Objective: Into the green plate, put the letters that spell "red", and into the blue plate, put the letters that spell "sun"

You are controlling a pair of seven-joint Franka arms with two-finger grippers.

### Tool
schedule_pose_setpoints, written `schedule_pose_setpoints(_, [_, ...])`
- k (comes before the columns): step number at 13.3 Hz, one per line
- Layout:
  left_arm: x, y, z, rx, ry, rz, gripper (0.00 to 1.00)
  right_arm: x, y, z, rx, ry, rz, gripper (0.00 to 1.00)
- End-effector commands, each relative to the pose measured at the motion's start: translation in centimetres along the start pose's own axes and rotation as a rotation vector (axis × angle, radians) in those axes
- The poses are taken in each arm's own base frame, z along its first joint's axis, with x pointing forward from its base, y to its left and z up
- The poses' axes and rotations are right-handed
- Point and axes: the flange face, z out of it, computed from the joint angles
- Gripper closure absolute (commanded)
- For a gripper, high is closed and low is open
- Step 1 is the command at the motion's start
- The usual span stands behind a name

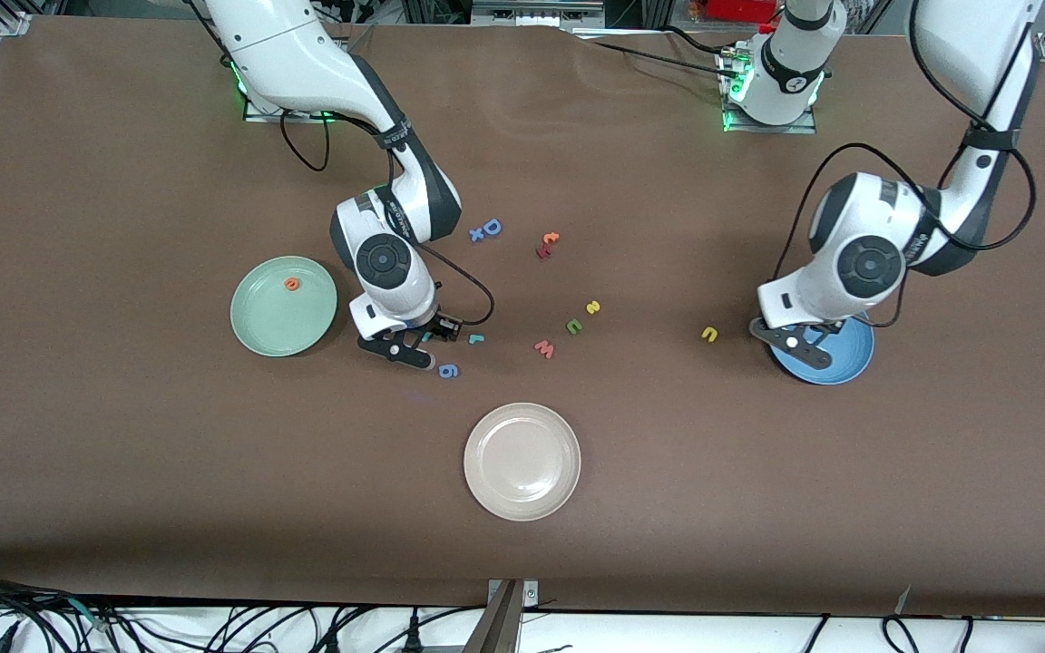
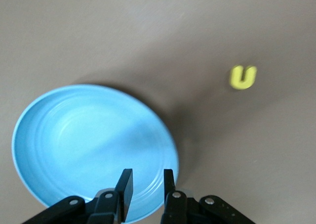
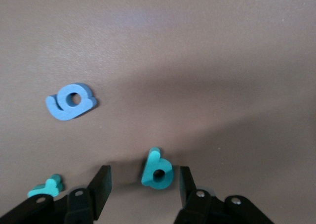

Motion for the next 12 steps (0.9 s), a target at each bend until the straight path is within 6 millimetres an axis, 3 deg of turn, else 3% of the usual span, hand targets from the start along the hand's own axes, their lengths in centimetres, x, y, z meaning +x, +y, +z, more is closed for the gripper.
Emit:
schedule_pose_setpoints(1, [0.4,2.9,-1.0,-0.107,0.036,-0.052,0.66,0.1,0.3,0.3,0.000,-0.005,0.023,0.47])
schedule_pose_setpoints(2, [1.5,6.1,-1.6,-0.173,0.052,-0.080,0.60,0.2,0.3,0.3,0.002,-0.002,0.024,0.49])
schedule_pose_setpoints(3, [2.3,8.1,-2.1,-0.178,0.063,-0.075,0.53,0.3,0.5,0.4,0.000,-0.004,0.027,0.51])
schedule_pose_setpoints(4, [3.0,9.6,-2.5,-0.167,0.080,-0.041,0.45,0.3,0.5,0.4,-0.001,-0.003,0.026,0.60])
schedule_pose_setpoints(6, [3.7,10.4,-2.3,-0.162,0.110,-0.026,0.39,0.4,0.5,0.3,-0.001,-0.004,0.026,0.77])
schedule_pose_setpoints(8, [4.3,10.1,-1.8,-0.073,0.150,0.029,0.39,0.7,0.7,-0.1,-0.001,0.000,0.020,0.87])
schedule_pose_setpoints(12, [5.3,9.9,0.6,0.003,0.180,0.094,0.39,3.0,2.9,-3.8,-0.018,0.015,-0.034,0.87])
